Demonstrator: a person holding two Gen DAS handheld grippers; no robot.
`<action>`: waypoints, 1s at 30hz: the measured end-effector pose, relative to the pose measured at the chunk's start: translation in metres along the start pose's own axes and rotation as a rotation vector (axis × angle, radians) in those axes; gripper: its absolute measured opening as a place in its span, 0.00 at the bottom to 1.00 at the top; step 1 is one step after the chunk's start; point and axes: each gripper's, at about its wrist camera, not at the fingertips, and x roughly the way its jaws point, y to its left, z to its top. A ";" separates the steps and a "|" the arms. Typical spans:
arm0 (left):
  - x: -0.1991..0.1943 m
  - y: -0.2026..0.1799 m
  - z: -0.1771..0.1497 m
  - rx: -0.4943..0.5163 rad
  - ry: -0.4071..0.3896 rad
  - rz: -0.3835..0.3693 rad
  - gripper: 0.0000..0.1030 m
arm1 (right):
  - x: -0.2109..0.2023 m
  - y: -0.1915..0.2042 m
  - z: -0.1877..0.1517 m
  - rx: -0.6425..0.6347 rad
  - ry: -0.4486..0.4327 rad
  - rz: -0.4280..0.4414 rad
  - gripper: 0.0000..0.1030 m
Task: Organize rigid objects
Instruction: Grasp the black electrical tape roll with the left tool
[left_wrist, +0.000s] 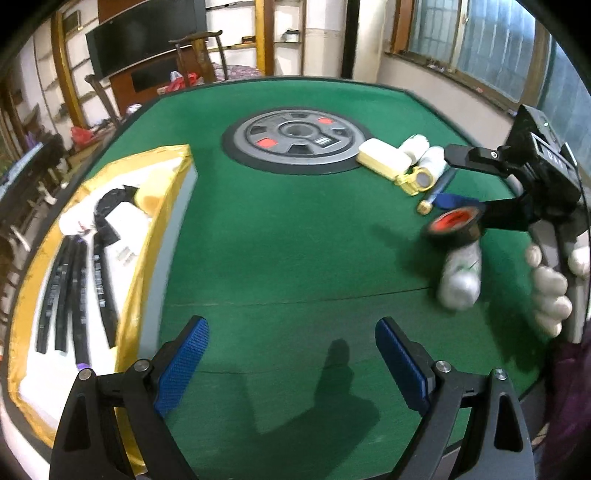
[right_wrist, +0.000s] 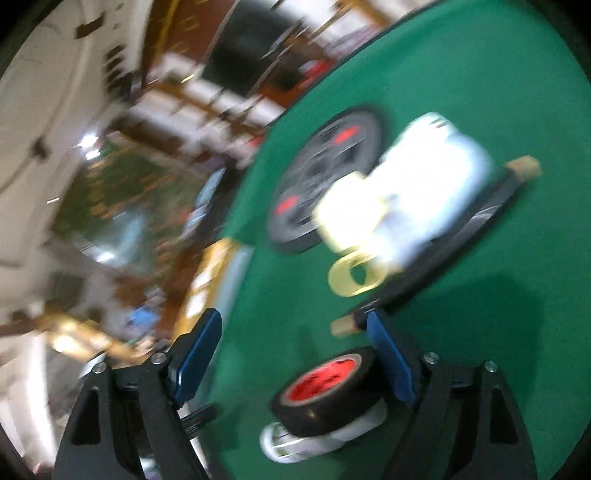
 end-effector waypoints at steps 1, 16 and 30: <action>0.000 -0.002 0.000 0.000 -0.004 -0.025 0.91 | -0.001 0.005 0.000 -0.022 -0.008 0.008 0.79; 0.012 -0.079 0.033 0.149 -0.002 -0.206 0.91 | -0.038 -0.028 0.001 0.189 -0.244 -0.068 0.79; 0.047 -0.086 0.064 0.124 -0.014 -0.249 0.74 | -0.046 -0.037 0.002 0.222 -0.261 -0.074 0.79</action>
